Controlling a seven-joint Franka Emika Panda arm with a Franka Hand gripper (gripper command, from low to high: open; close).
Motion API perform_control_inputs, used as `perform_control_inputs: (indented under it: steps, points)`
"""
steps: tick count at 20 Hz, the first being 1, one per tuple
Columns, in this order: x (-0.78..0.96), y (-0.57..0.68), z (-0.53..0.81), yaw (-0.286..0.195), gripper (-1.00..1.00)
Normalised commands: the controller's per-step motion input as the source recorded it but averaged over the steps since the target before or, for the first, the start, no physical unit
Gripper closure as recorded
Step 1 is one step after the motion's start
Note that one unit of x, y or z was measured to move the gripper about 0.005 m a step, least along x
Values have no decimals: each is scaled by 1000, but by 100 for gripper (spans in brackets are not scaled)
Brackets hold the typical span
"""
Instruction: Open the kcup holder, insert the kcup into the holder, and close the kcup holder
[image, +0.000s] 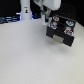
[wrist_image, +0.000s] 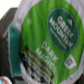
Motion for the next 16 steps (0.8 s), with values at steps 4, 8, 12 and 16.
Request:
perform_control_inputs:
  steps: [4, 8, 12, 16]
  points:
    - [230, 668, 299, 13, 100]
    - [130, 634, 137, 21, 100]
    - [3, 428, 0, 43, 100]
    - [194, 326, 5, 29, 100]
